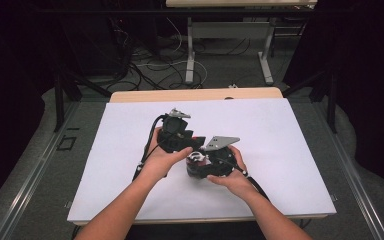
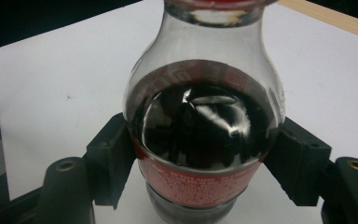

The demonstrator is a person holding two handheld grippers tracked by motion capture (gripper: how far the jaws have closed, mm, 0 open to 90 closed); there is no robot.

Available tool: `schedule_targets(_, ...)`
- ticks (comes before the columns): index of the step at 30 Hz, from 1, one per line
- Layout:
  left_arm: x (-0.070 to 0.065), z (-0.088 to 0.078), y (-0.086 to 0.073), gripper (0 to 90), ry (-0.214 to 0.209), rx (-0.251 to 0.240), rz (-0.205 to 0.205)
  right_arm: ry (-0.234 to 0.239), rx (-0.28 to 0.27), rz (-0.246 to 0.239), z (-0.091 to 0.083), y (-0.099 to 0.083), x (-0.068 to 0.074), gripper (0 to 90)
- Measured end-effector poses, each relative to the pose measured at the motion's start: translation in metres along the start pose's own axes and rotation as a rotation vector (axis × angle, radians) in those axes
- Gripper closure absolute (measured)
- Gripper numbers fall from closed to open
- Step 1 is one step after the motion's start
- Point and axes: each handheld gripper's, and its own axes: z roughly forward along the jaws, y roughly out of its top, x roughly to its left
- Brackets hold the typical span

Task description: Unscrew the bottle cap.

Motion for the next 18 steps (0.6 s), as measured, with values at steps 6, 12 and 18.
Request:
schedule_targets(6, 0.014, -0.008, 0.001, 41.2, -0.105, -0.048, 0.117, 0.022, -0.008, 0.003, -0.001, 0.000, -0.001, 29.6)
schedule_targets(12, 0.022, -0.009, -0.001, 42.1, -0.232, -0.061, 0.215, 0.070, -0.019, -0.009, -0.004, 0.003, -0.002, 29.6)
schedule_targets(18, 0.032, -0.007, -0.003, 47.8, -0.300, -0.059, 0.222, 0.090, -0.016, -0.029, -0.003, 0.003, 0.000, 29.6)
